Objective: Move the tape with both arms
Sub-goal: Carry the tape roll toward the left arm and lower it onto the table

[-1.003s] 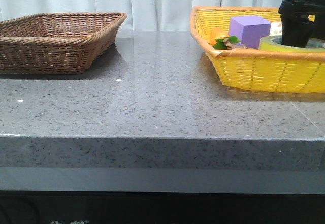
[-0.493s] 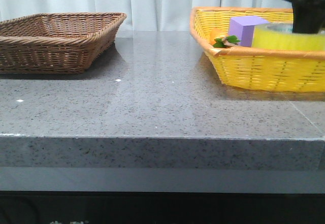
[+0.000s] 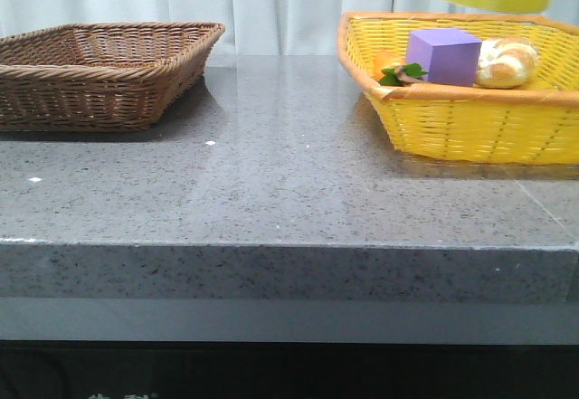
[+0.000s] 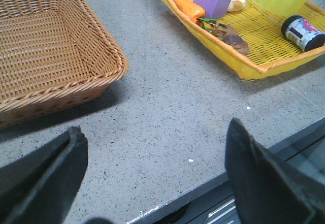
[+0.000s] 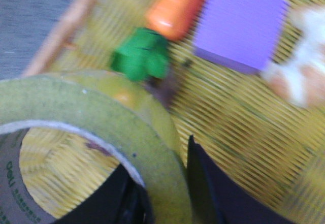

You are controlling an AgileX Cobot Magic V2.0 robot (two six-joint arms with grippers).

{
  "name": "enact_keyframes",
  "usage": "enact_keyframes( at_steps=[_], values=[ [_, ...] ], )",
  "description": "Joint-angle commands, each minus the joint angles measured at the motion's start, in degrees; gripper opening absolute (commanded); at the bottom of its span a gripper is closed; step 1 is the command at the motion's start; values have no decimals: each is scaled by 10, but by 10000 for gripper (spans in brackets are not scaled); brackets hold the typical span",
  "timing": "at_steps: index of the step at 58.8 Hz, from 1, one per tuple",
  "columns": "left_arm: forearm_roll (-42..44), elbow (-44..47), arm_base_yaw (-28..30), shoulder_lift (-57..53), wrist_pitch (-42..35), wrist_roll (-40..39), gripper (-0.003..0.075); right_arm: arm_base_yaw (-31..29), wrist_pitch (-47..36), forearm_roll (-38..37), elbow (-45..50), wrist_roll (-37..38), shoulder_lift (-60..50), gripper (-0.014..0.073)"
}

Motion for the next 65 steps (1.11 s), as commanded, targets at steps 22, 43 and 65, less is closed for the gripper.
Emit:
enact_keyframes(
  at_steps=[22, 43, 65],
  values=[
    [-8, -20, -5, 5, -41, 0, 545, 190, -46, 20, -19, -2, 15, 203],
    [-8, -20, -5, 5, -41, 0, 545, 227, -112, 7, -21, -2, 86, 203],
    [-8, -19, -5, 5, -41, 0, 545, 230, -129, -39, -21, -2, 121, 240]
  ],
)
